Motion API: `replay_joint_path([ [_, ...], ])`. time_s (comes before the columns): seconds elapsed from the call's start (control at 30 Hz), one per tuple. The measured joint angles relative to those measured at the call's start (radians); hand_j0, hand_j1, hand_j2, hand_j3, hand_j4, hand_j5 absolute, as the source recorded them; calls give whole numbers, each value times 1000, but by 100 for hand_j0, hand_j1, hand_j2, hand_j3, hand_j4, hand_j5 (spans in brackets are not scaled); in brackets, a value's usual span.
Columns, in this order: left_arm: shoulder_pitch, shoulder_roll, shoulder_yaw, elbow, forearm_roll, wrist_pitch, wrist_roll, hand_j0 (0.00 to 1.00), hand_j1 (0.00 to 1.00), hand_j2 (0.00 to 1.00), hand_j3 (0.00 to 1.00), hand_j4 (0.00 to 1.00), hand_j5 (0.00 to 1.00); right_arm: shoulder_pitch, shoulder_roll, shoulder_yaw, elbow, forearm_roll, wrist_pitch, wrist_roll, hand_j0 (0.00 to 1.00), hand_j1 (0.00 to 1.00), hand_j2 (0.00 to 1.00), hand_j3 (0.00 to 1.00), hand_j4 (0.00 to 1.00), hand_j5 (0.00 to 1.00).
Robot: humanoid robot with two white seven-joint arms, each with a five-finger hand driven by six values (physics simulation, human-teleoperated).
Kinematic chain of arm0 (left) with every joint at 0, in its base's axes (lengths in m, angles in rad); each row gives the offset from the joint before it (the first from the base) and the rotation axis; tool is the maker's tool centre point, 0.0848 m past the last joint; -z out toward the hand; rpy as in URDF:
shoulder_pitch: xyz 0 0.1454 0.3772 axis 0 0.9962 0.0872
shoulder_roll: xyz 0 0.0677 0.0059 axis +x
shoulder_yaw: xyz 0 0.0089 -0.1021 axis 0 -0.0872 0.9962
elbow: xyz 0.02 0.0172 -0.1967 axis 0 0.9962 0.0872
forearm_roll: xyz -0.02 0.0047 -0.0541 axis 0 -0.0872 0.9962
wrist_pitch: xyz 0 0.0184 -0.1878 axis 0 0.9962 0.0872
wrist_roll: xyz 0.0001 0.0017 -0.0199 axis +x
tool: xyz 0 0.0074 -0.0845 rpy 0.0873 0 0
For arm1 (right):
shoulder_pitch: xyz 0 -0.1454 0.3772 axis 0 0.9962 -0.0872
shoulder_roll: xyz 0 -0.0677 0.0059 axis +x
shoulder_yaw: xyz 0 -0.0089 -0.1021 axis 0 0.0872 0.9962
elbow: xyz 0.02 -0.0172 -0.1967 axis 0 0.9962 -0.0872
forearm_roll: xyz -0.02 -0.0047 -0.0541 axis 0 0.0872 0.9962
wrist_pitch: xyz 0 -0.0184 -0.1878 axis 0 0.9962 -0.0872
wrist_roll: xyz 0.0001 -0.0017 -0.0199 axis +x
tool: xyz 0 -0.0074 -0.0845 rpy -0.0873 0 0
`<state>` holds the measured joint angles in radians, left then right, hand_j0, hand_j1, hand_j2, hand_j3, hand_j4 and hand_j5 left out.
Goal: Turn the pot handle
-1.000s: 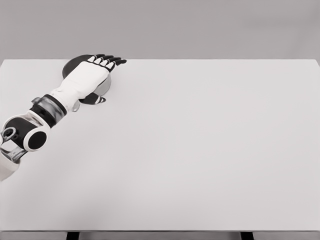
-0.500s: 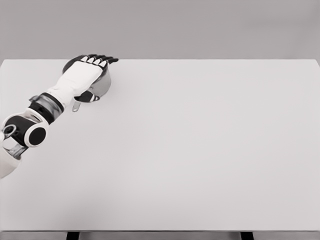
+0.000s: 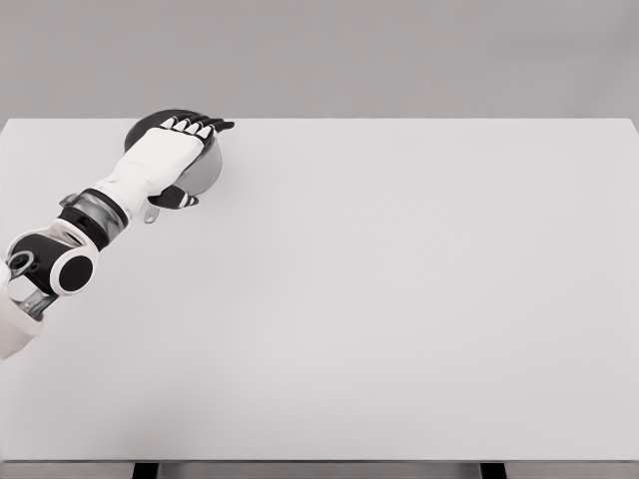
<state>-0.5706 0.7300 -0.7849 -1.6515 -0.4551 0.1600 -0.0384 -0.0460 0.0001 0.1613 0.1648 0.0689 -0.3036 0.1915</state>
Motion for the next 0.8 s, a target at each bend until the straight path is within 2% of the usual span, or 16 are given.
replay_joint_path([
  [0.6, 14, 23, 15, 1, -13, 0, -2, 100, 100, 100, 100, 100, 100, 0, 0, 0, 0, 0, 0, 0, 100, 100, 100, 100, 100, 100],
  [0.8, 14, 37, 16, 6, -46, 0, -2, 100, 100, 100, 100, 100, 100, 0, 0, 0, 0, 0, 0, 0, 100, 100, 100, 100, 100, 100],
])
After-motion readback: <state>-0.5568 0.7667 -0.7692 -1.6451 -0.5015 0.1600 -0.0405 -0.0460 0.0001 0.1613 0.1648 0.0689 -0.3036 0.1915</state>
